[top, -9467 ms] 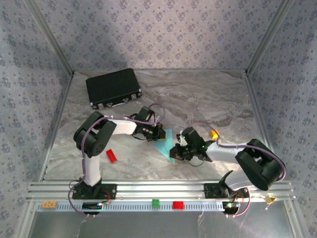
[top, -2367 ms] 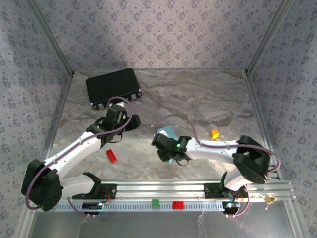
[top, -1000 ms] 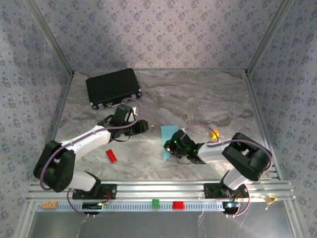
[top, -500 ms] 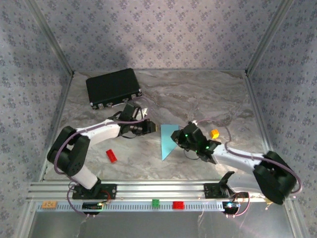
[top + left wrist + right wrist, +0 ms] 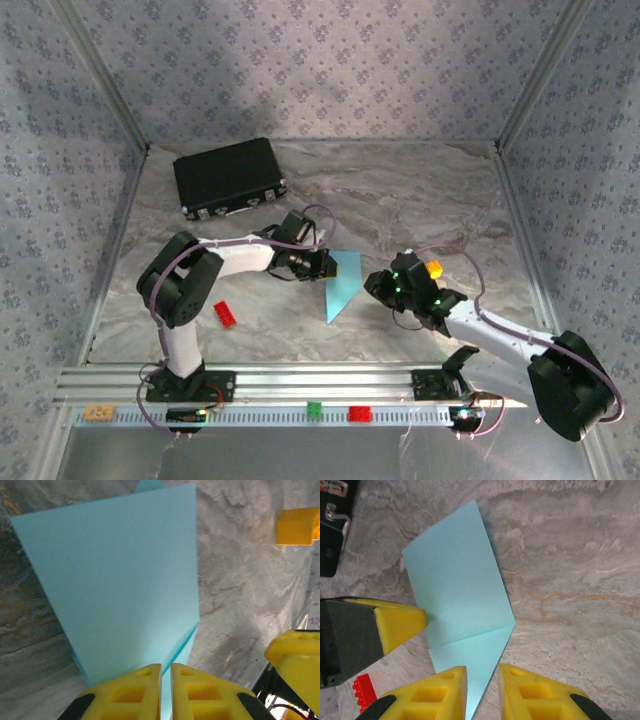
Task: Fold a paper plane with a square sheet of paper (pick it up from the middle)
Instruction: Fold the wing for the fifth time at the center of the table.
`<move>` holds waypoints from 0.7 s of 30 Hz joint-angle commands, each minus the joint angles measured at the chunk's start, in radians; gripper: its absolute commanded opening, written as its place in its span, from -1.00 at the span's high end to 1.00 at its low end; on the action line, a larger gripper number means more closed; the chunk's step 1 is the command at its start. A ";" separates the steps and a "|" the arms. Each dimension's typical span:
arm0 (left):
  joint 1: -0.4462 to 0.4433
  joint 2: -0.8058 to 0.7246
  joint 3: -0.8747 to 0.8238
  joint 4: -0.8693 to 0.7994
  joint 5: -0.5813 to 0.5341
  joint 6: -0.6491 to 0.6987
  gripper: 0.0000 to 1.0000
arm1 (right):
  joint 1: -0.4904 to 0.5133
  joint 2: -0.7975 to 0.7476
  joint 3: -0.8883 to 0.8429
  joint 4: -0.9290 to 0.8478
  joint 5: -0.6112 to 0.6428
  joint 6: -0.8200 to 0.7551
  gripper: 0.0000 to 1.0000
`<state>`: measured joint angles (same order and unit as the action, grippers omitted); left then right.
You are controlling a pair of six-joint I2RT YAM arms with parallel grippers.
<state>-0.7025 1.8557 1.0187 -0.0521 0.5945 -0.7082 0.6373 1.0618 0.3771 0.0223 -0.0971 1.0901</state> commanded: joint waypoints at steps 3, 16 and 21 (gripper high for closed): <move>-0.002 0.039 0.011 -0.024 0.006 0.008 0.80 | -0.005 0.056 0.014 0.001 -0.042 -0.033 0.50; 0.016 0.034 -0.110 0.009 0.080 0.065 0.89 | -0.004 0.149 0.032 0.059 -0.107 -0.041 0.30; 0.022 0.027 -0.116 0.024 0.103 0.065 0.90 | -0.009 0.208 0.040 0.124 -0.159 -0.041 0.26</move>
<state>-0.6830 1.8900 0.9298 0.0105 0.6838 -0.6704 0.6361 1.2404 0.3862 0.0978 -0.2111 1.0634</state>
